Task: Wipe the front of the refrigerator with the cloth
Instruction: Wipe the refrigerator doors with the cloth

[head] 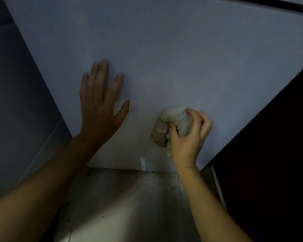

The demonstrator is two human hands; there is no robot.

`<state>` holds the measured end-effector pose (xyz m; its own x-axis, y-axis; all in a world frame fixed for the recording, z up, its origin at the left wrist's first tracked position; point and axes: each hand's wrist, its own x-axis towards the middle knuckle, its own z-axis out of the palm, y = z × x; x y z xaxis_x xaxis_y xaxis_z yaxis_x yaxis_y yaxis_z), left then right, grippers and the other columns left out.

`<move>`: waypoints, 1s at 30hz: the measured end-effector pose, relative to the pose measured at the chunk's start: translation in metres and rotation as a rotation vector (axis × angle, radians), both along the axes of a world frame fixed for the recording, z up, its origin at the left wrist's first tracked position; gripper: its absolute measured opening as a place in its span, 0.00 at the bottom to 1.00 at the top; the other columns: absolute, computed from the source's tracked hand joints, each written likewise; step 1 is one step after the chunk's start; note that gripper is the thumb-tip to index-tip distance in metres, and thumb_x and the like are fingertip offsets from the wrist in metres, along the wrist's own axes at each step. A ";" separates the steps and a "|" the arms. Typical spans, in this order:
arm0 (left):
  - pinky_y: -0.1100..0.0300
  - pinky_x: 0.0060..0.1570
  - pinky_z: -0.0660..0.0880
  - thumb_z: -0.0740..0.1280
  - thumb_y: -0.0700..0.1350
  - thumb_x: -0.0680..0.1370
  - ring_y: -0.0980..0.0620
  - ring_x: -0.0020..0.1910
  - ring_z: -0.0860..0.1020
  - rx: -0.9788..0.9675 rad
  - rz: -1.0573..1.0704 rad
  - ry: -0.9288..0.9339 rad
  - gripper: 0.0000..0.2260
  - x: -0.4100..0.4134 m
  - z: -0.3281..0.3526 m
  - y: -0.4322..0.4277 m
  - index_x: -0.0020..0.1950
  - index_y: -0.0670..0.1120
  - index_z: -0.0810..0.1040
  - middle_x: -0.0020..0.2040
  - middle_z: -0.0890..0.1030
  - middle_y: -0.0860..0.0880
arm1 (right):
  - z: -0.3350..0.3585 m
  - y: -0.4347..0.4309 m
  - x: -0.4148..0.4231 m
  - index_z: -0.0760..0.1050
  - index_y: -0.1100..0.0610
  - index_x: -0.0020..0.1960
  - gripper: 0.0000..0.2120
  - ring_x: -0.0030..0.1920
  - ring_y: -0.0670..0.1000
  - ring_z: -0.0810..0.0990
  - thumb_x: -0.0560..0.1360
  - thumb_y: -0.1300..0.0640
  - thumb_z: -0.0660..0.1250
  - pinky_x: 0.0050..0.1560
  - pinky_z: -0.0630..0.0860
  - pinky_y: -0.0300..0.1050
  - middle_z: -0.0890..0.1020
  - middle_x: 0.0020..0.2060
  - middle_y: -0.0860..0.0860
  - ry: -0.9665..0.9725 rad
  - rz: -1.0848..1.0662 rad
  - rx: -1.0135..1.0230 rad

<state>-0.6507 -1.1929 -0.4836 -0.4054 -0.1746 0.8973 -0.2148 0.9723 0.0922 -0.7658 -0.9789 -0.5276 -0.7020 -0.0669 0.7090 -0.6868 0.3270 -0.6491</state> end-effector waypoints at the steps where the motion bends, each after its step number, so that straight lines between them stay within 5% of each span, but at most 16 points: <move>1: 0.39 0.80 0.53 0.68 0.52 0.82 0.36 0.81 0.57 0.004 0.003 -0.004 0.29 0.000 0.000 0.000 0.79 0.42 0.66 0.80 0.61 0.33 | -0.005 -0.002 0.002 0.75 0.55 0.66 0.27 0.69 0.55 0.71 0.69 0.60 0.79 0.70 0.69 0.37 0.69 0.65 0.51 -0.020 -0.007 -0.016; 7: 0.39 0.80 0.54 0.68 0.51 0.82 0.36 0.80 0.57 0.004 0.008 -0.012 0.28 0.001 0.000 0.001 0.78 0.41 0.66 0.79 0.61 0.33 | -0.061 -0.021 0.031 0.76 0.58 0.65 0.27 0.62 0.53 0.77 0.69 0.66 0.80 0.63 0.73 0.28 0.71 0.63 0.51 -0.340 -0.118 -0.272; 13: 0.41 0.81 0.53 0.68 0.53 0.82 0.36 0.80 0.57 -0.004 0.027 -0.020 0.29 0.001 -0.003 -0.003 0.79 0.42 0.66 0.80 0.61 0.33 | -0.094 -0.018 0.039 0.76 0.59 0.63 0.24 0.60 0.55 0.78 0.69 0.67 0.79 0.65 0.79 0.54 0.72 0.61 0.52 -0.560 -0.143 -0.230; 16: 0.39 0.80 0.54 0.68 0.52 0.82 0.35 0.80 0.58 -0.008 0.031 -0.018 0.28 0.001 -0.004 -0.002 0.79 0.42 0.66 0.79 0.62 0.33 | -0.085 -0.019 0.040 0.76 0.60 0.63 0.24 0.61 0.56 0.79 0.70 0.70 0.77 0.65 0.79 0.54 0.71 0.62 0.51 -0.528 -0.101 -0.229; 18: 0.39 0.80 0.54 0.68 0.52 0.82 0.35 0.80 0.58 -0.009 0.032 -0.009 0.28 0.000 -0.004 -0.003 0.79 0.42 0.66 0.79 0.62 0.32 | -0.068 -0.023 0.040 0.77 0.58 0.63 0.24 0.63 0.56 0.78 0.70 0.69 0.77 0.67 0.77 0.44 0.71 0.63 0.51 -0.453 -0.036 -0.230; 24: 0.40 0.80 0.55 0.69 0.51 0.82 0.36 0.80 0.59 -0.047 0.029 0.013 0.29 -0.003 -0.005 -0.007 0.79 0.43 0.65 0.79 0.63 0.33 | 0.002 -0.033 0.028 0.78 0.57 0.68 0.22 0.67 0.54 0.73 0.74 0.57 0.76 0.69 0.70 0.35 0.72 0.64 0.56 0.039 0.064 -0.104; 30: 0.41 0.80 0.54 0.69 0.51 0.82 0.37 0.80 0.59 -0.069 0.038 0.008 0.29 -0.003 -0.007 -0.012 0.79 0.44 0.65 0.79 0.62 0.35 | -0.007 -0.034 0.027 0.79 0.58 0.66 0.21 0.63 0.58 0.73 0.73 0.59 0.77 0.65 0.74 0.44 0.71 0.63 0.55 0.117 0.029 0.069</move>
